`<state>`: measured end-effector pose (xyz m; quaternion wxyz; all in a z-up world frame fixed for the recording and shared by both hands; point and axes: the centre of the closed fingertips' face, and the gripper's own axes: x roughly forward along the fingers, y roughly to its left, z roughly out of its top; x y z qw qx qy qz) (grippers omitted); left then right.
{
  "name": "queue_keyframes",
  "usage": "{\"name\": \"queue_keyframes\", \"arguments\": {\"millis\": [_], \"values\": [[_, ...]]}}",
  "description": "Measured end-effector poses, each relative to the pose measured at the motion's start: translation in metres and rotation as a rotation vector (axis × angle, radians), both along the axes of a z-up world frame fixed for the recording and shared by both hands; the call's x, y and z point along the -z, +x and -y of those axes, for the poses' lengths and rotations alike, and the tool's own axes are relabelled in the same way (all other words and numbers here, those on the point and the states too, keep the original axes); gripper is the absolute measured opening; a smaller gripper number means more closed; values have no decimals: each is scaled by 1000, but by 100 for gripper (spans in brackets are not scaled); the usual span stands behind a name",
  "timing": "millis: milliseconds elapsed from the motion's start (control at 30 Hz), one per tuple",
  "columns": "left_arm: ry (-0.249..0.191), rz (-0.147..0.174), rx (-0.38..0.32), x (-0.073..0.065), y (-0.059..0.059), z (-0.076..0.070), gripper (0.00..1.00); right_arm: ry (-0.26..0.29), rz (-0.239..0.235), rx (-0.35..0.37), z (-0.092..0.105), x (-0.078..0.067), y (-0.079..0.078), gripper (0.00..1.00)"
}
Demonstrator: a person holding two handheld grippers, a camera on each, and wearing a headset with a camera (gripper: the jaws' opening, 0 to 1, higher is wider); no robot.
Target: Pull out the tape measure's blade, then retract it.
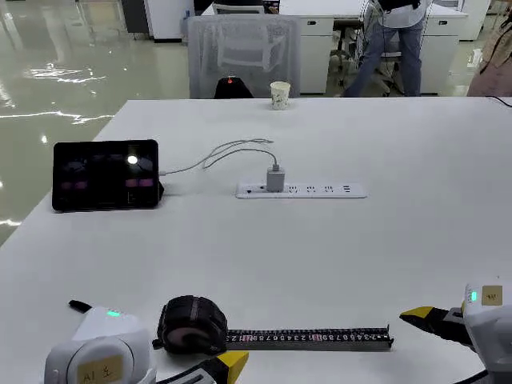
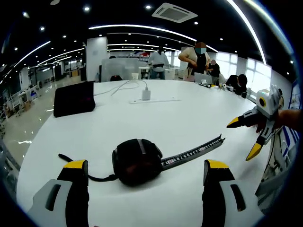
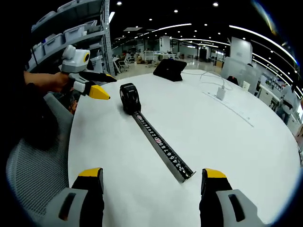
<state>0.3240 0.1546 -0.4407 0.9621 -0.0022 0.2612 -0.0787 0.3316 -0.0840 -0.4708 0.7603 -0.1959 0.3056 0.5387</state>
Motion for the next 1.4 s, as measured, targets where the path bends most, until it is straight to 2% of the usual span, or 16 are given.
{"name": "queue_keyframes", "arguments": {"millis": [200, 867, 1233, 1400], "values": [[26, 1, -5, 4, 6, -1, 99, -25, 7, -32, 4, 3, 9, 80], [2, -17, -25, 15, 25, 2, 99, -111, 19, -166, 10, 16, 33, 56], [-7, -36, -42, 23, 31, 2, 97, -197, 39, -284, 14, 33, 41, 40], [-8, -43, -52, 26, 32, 0, 95, -214, 38, -304, 14, 38, 45, 33]]}}
